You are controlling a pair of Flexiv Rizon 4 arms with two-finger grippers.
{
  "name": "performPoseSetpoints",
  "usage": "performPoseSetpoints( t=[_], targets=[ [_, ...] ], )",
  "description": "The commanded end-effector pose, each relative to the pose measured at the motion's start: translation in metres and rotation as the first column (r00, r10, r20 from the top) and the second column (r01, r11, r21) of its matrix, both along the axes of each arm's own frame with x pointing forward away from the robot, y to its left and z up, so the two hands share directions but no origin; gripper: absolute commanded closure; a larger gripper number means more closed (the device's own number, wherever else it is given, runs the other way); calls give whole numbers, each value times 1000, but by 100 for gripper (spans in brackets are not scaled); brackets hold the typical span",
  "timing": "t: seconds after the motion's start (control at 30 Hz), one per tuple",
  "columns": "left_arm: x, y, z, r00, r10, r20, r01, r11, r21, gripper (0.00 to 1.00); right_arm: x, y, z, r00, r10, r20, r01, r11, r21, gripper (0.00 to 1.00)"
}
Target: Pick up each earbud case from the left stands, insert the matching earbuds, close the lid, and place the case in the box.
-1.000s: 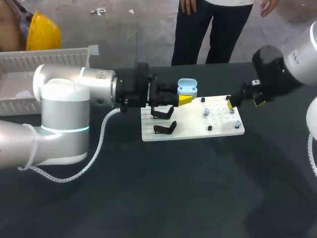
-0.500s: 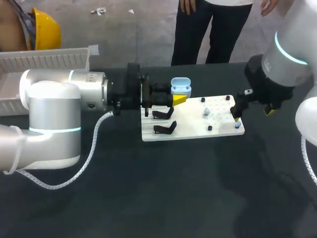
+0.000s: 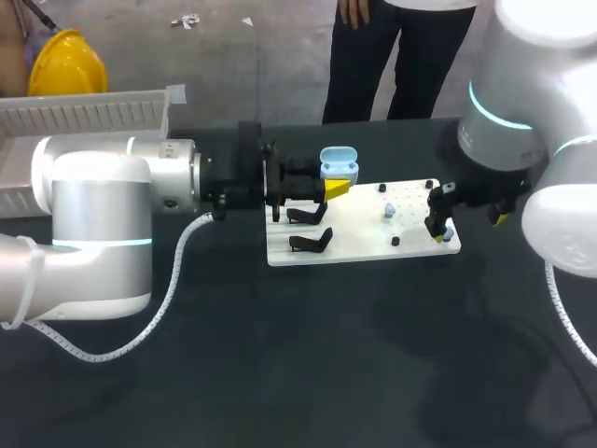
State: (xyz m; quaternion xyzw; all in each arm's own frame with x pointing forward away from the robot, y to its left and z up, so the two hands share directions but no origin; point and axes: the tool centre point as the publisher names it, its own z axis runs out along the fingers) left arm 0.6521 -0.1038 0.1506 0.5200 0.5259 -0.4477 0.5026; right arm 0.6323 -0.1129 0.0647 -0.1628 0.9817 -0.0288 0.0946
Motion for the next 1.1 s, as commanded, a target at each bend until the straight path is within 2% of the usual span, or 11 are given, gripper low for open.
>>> performPoseSetpoints(
  t=[0.03,0.2,0.27,0.5,0.63,0.83,1.1],
  targets=[
    [-3,-1,-1,1000,20,6,-20,1000,-4,100,8,9,-10,999,23,-39,-25,999,-34,3],
    [-3,-1,-1,1000,20,6,-20,1000,-4,100,9,11,-19,997,56,-51,-60,995,-76,8],
    [-3,-1,-1,1000,20,6,-20,1000,-4,100,11,12,-23,996,69,-58,-74,992,-97,14],
    [-3,-1,-1,1000,20,6,-20,1000,-4,100,17,13,-33,996,73,-52,-78,990,-114,30],
    [-3,-1,-1,1000,20,6,-20,1000,-4,100,17,13,-35,997,65,-48,-69,992,-109,33],
    [-3,-1,-1,1000,20,6,-20,1000,-4,100,17,14,-37,998,43,-42,-47,993,-109,50],
    [-3,-1,-1,1000,20,6,-20,1000,-4,100,15,11,-37,999,30,-39,-34,993,-112,52]
  ],
)
